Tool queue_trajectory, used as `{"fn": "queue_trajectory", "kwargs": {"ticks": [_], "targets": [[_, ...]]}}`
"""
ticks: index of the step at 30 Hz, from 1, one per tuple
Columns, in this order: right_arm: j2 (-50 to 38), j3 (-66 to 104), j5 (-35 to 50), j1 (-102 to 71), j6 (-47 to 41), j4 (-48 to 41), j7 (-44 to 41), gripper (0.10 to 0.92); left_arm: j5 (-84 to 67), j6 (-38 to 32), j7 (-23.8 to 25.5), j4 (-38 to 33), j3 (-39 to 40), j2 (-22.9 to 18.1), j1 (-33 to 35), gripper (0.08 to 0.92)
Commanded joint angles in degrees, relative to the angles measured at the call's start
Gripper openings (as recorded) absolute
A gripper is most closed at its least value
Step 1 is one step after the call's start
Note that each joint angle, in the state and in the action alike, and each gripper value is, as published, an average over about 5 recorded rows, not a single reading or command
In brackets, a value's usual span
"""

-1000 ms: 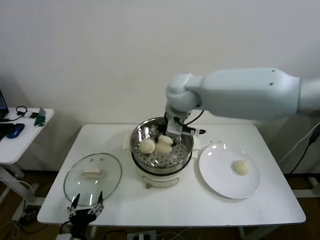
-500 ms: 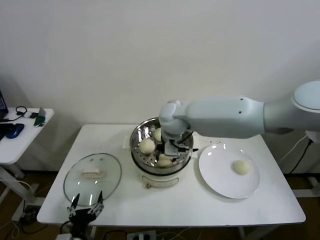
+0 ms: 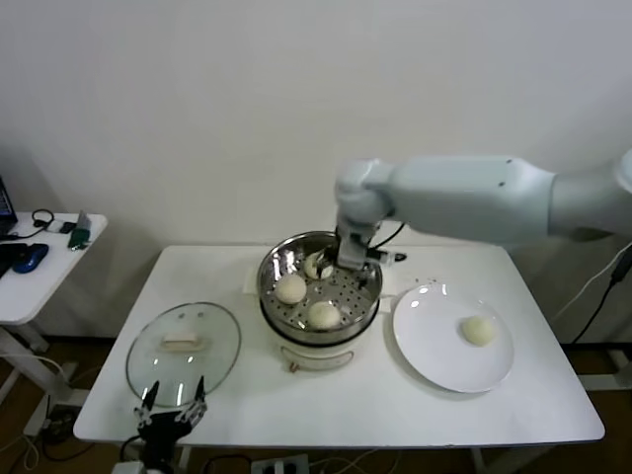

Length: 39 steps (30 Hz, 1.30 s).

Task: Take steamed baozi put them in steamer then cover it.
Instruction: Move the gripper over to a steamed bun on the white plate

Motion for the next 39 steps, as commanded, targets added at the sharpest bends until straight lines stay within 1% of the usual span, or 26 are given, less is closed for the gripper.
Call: {"fn": "queue_trajectory", "kwargs": {"ticks": [1,3,7,10,13,18,24,29,39], "targets": [[-15.57,-12.68,29.01,14.46,-11.43,-4.23,-7.67,0.823,-0.02,-0.14,0.02,0.09,0.12,0.33,-0.16,0.823],[-20.58,-18.12,27.52,15.57,-13.55,-2.57,-6.48,0.823,-0.2,-0.16,0.02,0.0,0.23,0.32,-0.28,0.823],[-29.55,-22.41,19.99,11.35,-16.57,-1.35,-3.56,0.823,-0.4,-0.24,0.01,-0.12,0.48,0.05,-0.54,0.823],[-33.6,-18.98,14.74,3.39,-18.74,-1.62,-1.4,0.823,-0.37,-0.29,0.08,-0.17,0.68,-0.03,-0.46,0.823],[-35.81,-12.72,9.83,-5.59,-20.71,-2.23,0.5,0.823,-0.42,-0.38,0.11,-0.02,0.64,0.03,-0.42,0.823],[-34.81,-1.69,4.34,-19.75,-24.25,-4.33,4.12,0.823,-0.52,-0.55,0.09,0.33,0.2,0.01,-0.47,0.823],[-30.25,7.5,0.93,-30.21,-26.45,-9.43,7.43,0.823,-0.55,-0.69,0.04,0.97,-0.16,-0.19,-0.52,0.823],[-26.35,10.58,-0.44,-33.3,-26.32,-15.05,8.17,0.823,-0.51,-0.76,-0.02,1.61,-0.32,-0.29,-0.6,0.823],[-22.57,15.1,-1.8,-37.54,-24.69,-21.97,8.48,0.823,-0.35,-0.84,0.0,2.47,-0.13,-0.33,-0.81,0.823]]}}
